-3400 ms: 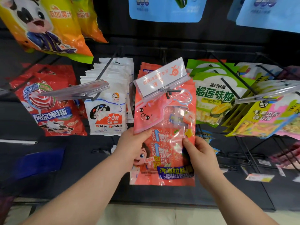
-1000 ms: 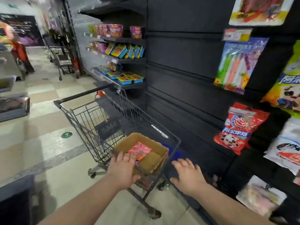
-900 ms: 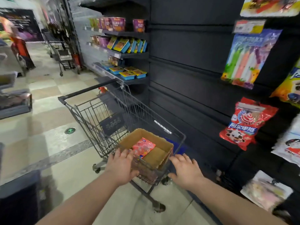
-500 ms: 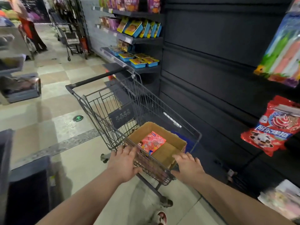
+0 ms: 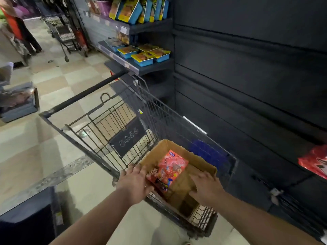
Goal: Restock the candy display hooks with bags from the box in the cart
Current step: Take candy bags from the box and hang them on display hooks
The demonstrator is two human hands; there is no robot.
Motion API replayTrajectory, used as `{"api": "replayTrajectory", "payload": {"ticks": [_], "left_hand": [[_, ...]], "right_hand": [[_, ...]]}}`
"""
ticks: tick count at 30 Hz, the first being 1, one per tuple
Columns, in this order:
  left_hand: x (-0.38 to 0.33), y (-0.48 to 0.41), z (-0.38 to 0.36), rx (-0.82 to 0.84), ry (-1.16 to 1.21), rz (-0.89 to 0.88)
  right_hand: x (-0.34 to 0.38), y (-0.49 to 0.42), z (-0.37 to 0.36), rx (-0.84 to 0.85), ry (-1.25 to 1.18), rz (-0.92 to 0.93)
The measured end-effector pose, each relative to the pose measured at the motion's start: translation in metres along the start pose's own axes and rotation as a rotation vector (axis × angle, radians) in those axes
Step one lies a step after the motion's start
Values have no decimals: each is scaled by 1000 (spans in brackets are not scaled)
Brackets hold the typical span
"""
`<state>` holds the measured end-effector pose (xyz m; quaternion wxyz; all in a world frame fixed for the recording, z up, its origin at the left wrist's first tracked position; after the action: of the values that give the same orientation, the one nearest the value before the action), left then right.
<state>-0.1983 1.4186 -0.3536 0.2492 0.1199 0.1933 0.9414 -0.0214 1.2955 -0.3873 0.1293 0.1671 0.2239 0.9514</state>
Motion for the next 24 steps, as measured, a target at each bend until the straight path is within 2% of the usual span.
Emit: {"api": "replayTrajectory", "payload": {"ticks": [12, 24], "left_hand": [[-33, -84, -18, 160, -71, -64], [-56, -186, -53, 299, -112, -294]], "right_hand": [[-42, -61, -7, 78, -90, -57], [-60, -103, -42, 178, -231, -315]]}}
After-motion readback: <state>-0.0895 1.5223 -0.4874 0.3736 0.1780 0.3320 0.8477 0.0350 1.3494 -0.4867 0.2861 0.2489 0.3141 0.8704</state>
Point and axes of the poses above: each hand's wrist, its own y-axis away from the middle knuckle, its own z-axis out of the back of the hand, x = y × z, the point moved 8 cm from there along -y, towards the middle knuckle, and after that the axes turned 10 degrees about z, right-handed, at the moved point
